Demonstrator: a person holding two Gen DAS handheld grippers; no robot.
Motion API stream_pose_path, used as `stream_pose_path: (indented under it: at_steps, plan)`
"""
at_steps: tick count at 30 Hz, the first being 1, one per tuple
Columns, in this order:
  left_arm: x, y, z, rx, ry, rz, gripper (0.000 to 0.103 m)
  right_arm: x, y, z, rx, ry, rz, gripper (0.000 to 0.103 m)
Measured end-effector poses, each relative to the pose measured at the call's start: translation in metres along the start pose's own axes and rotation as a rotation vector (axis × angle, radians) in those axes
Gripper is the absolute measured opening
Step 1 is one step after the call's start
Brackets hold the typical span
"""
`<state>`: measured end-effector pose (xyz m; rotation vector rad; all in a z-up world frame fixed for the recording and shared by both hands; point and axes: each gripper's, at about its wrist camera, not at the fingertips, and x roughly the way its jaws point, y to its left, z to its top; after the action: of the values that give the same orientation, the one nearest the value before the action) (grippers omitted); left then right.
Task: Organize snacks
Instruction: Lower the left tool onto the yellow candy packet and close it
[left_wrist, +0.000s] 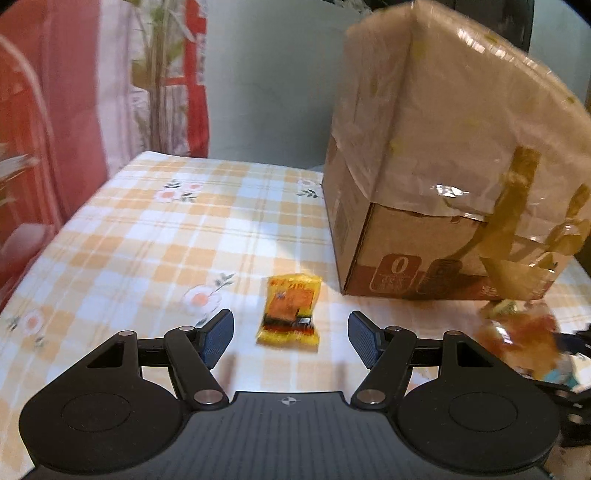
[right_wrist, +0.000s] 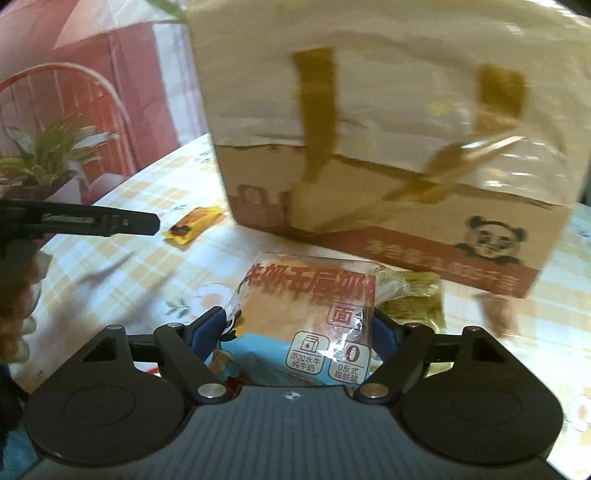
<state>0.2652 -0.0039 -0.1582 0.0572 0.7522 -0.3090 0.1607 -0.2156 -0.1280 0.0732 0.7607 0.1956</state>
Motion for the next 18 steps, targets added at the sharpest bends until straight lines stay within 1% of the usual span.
stream_pose_path:
  at_steps: [3, 6, 8, 9, 10, 13, 18]
  plan:
    - [0.018, -0.001, 0.006, -0.004, 0.005, 0.004, 0.066, -0.008, -0.011, -0.003, 0.033, -0.014, -0.024, 0.082]
    - [0.034, -0.003, 0.01, -0.002, 0.033, 0.021, 0.059, -0.013, -0.019, -0.009, 0.052, -0.021, -0.034, 0.082]
    - [0.042, -0.004, 0.009, 0.016, 0.047, 0.036, 0.048, -0.015, -0.025, -0.013, 0.075, -0.024, -0.033, 0.082]
    - [0.043, -0.006, 0.007, 0.033, 0.039, 0.052, 0.044, -0.016, -0.028, -0.014, 0.083, -0.026, -0.032, 0.082]
    - [0.042, -0.008, 0.006, 0.052, 0.032, 0.068, 0.036, -0.016, -0.029, -0.014, 0.088, -0.03, -0.032, 0.082]
    - [0.035, -0.009, 0.003, 0.07, 0.027, 0.077, 0.033, -0.017, -0.032, -0.015, 0.092, -0.038, -0.034, 0.082]
    - [0.017, -0.009, -0.005, 0.072, 0.03, 0.058, 0.033, -0.019, -0.034, -0.016, 0.107, -0.044, -0.025, 0.082]
